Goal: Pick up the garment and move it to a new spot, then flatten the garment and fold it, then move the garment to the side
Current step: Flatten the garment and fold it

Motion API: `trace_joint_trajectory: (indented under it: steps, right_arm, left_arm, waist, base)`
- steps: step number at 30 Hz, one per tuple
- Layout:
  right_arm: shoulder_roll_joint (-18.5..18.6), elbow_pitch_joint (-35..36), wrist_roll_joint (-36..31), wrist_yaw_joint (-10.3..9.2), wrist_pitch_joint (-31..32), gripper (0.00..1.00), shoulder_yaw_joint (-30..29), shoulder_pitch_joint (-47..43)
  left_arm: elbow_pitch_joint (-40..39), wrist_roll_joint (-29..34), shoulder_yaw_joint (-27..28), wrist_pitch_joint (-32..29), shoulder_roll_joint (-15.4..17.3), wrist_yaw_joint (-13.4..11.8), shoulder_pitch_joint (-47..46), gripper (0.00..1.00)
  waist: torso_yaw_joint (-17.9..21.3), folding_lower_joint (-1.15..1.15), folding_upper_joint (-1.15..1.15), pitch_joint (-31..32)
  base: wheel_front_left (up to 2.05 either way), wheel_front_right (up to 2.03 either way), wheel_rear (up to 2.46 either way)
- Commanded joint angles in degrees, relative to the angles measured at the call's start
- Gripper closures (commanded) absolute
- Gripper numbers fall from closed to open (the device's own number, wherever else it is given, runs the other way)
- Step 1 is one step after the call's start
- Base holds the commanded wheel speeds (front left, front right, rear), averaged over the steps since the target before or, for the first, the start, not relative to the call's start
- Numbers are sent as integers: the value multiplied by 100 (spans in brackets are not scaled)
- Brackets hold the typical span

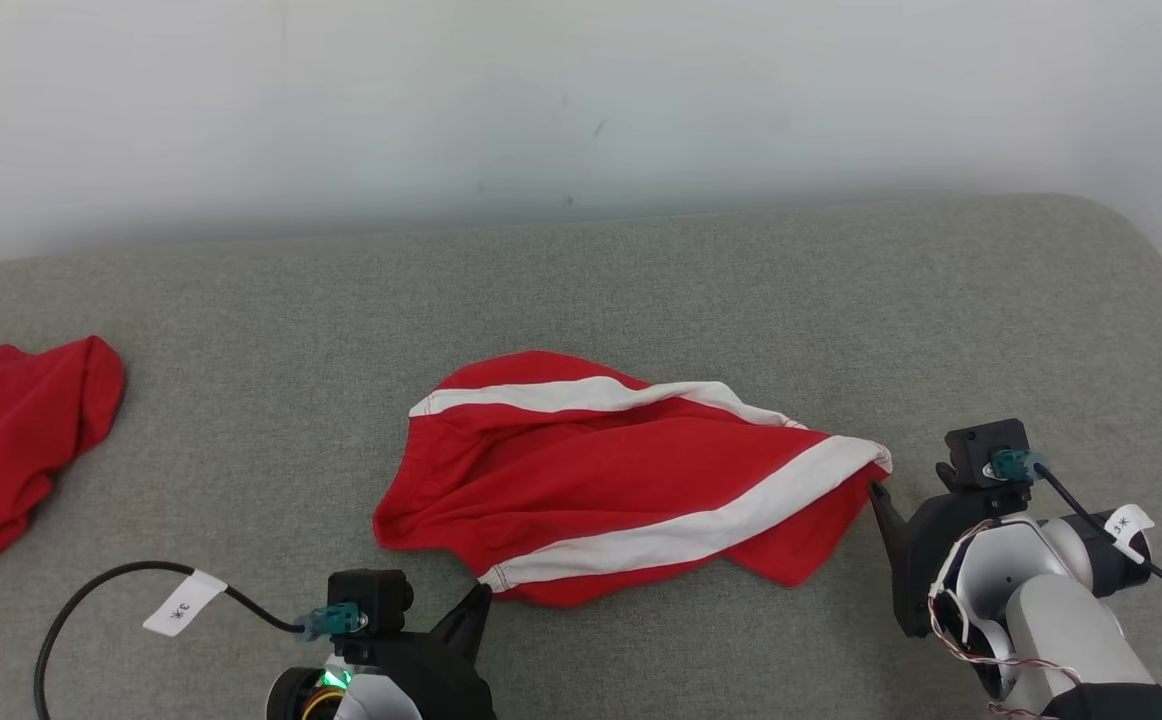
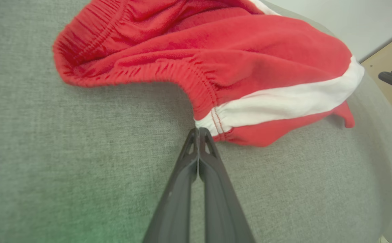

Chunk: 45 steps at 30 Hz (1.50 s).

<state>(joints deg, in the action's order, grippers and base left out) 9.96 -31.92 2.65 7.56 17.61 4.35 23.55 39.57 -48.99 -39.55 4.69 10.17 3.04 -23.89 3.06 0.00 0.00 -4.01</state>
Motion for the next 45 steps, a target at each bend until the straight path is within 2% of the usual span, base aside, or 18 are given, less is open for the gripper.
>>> trace_joint_trajectory:
  steps: [1,3,4,5,6,16,26,30,36,41,42,43,44,45]
  right_arm:
    - [-27,-33,-16,-15,-48,0,-1,15]
    - [-73,-80,13,-15,-54,0,45,-12]
    - [-79,-94,19,-15,-53,0,64,-8]
    - [-85,-104,24,-15,-55,0,84,-3]
    - [-94,-115,29,-15,-60,0,108,2]
    - [-4,-151,90,-15,-26,0,153,-45]
    - [89,-326,20,-15,-35,0,-150,37]
    - [-4,-443,21,-15,23,0,-157,91]
    - [-215,-458,665,-15,381,0,-341,-157]
    - [-243,-219,609,-15,735,0,-464,-408]
    - [-237,-150,586,-15,717,3,-434,-433]
    - [-225,-92,571,-15,689,23,-426,-447]
    - [-242,-57,592,-15,662,33,-423,-448]
    - [-261,-42,619,-15,661,38,-425,-441]
  left_arm:
    - [18,-6,-20,20,-22,0,-79,100]
    - [53,23,-55,52,-85,-9,-96,68]
    - [69,30,-69,61,-98,-1,-96,63]
    - [89,29,-77,72,-111,6,-96,87]
    - [106,29,-81,82,-116,17,-98,100]
    - [200,-48,-87,140,-103,88,-93,100]
    - [10,-61,-38,140,241,1,134,100]
    - [-150,-77,-38,92,348,-55,221,100]
    - [-357,-116,-80,33,303,-144,303,100]
    - [-451,-138,-104,8,301,-180,400,100]
    - [-464,-145,-101,8,313,-189,408,100]
    - [-479,-151,-99,6,320,-188,404,100]
    - [-497,-157,-95,4,328,-198,398,100]
    - [-512,-161,-91,1,330,-205,391,100]
  waist:
    - [-20,0,0,17]
    - [-17,0,0,34]
    - [-3,0,0,40]
    - [13,0,0,43]
    - [31,0,0,50]
    - [66,0,0,115]
    - [-212,0,0,153]
    - [-360,0,0,148]
    - [-447,0,0,178]
    - [-355,0,0,210]
    - [-329,0,0,208]
    - [-311,0,0,203]
    - [-290,0,0,196]
    - [-276,0,0,187]
  base:
    - [0,0,0]
    - [0,0,0]
    - [0,0,0]
    - [0,0,0]
    - [0,0,0]
    - [0,0,0]
    - [0,0,0]
    - [0,0,0]
    - [0,0,0]
    - [0,0,0]
    - [0,0,0]
    - [0,0,0]
    - [0,0,0]
    - [0,0,0]
